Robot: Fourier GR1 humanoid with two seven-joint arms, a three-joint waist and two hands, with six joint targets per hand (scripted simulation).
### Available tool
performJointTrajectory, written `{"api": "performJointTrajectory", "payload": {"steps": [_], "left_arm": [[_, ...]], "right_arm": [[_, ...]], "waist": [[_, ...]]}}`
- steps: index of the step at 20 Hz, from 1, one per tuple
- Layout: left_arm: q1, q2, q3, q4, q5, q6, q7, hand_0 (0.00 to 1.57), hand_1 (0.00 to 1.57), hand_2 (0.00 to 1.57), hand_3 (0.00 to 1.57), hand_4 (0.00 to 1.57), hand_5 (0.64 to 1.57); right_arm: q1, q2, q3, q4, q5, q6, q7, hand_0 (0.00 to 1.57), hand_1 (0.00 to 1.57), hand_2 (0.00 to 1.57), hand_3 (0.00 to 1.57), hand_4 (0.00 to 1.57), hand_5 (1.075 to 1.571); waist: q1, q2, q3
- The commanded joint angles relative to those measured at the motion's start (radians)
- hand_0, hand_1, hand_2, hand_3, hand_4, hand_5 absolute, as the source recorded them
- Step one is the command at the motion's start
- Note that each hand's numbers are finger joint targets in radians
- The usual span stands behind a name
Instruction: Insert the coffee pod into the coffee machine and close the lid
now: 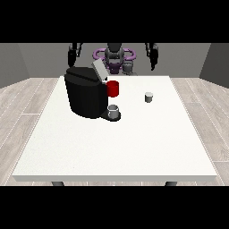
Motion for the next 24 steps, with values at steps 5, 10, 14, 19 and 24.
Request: {"api": "performJointTrajectory", "payload": {"steps": [5, 10, 14, 19, 24], "left_arm": [[0.029, 0.170, 0.051, 0.078, -0.025, -0.154, -0.189, 0.00, 0.00, 0.00, 0.00, 0.00, 1.571], [-0.091, 0.253, 0.046, 0.093, -0.121, -0.163, -0.154, 0.00, 0.00, 0.00, 0.00, 0.00, 1.571], [-0.174, 0.325, 0.077, 0.180, -0.165, -0.191, -0.109, 0.00, 0.00, 0.00, 0.00, 0.00, 1.571], [-0.291, 0.363, 0.095, 0.304, -0.193, -0.241, -0.054, 0.00, 0.00, 0.00, 0.00, 0.00, 1.571], [-0.344, 0.405, 0.085, 0.430, -0.282, -0.230, -0.086, 0.00, 0.00, 0.00, 0.00, 0.00, 1.571]], "right_arm": [[0.023, 0.042, 0.006, 0.008, -0.010, 0.003, -0.073, 0.00, 0.00, 0.00, 0.00, 0.00, 1.571], [-0.066, 0.068, -0.004, 0.012, 0.132, -0.181, -0.074, 0.00, 0.00, 0.00, 0.00, 0.00, 1.571], [-0.067, 0.068, 0.021, 0.006, 0.148, -0.168, -0.083, 0.00, 0.00, 0.00, 0.00, 0.00, 1.571], [-0.118, 0.078, 0.049, -0.003, 0.160, -0.156, -0.022, 0.00, 0.00, 0.00, 0.00, 0.00, 1.571], [-0.161, 0.093, 0.045, -0.035, 0.119, -0.132, -0.002, 0.00, 0.00, 0.00, 0.00, 0.00, 1.571]], "waist": [[0.002, 0.025, 0.0195], [-0.027, 0.066, 0.0196], [-0.087, 0.106, 0.0198], [-0.121, 0.134, 0.0196], [-0.173, 0.205, 0.0194]]}}
